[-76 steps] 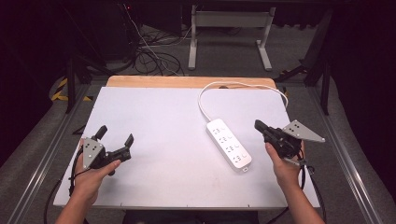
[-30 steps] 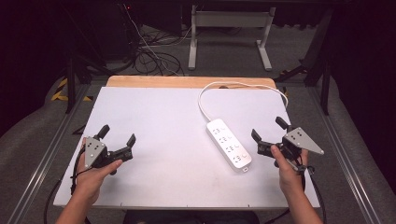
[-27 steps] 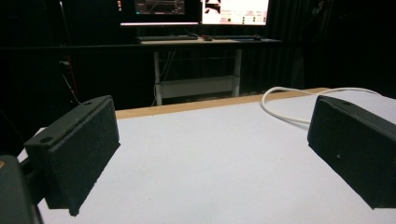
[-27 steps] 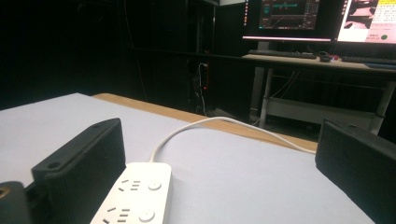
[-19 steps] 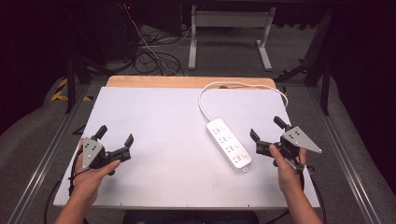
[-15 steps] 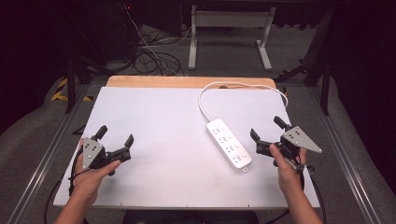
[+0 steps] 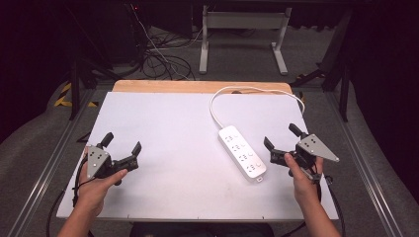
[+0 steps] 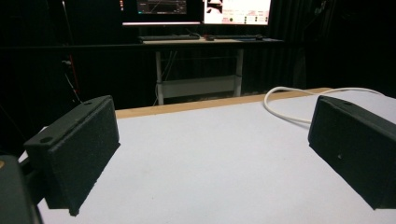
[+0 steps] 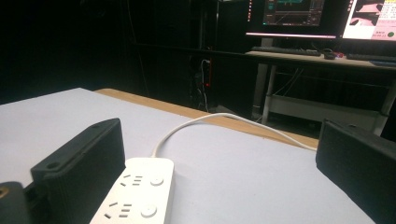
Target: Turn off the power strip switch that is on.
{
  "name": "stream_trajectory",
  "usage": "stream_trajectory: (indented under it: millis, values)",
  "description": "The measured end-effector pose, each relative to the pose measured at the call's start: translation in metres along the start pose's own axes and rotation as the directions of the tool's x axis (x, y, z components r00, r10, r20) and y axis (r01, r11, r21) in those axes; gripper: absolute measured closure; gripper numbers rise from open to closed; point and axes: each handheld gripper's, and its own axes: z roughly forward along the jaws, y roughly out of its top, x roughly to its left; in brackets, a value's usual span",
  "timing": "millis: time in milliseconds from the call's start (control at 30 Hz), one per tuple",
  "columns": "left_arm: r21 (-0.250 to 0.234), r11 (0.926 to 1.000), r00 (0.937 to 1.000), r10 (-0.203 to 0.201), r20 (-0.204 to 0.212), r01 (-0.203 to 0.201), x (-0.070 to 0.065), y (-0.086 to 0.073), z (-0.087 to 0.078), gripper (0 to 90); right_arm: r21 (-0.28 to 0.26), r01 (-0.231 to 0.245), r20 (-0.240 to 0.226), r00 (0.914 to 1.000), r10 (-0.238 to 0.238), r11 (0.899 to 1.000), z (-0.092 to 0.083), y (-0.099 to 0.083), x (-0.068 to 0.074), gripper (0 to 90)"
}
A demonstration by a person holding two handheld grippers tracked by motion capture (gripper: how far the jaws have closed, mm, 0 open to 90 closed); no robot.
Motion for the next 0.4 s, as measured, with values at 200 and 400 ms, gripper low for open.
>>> stream_trajectory:
  millis: [200, 400]
  values:
    - [0.001, 1.0000, 1.0000, 0.001, -0.001, -0.001, 0.0002, -0.0001, -0.0001, 2.5, -0.001, -0.001, -0.005, 1.0000, 0.001, 1.000, 0.0007, -0.0003, -0.0004, 1.6]
    - [0.003, 1.0000, 1.0000, 0.002, -0.002, -0.002, 0.0010, -0.0001, -0.0005, 2.5, 0.004, -0.001, -0.014, 0.9999, 0.001, 1.000, 0.0018, -0.0007, 0.0005, 1.6]
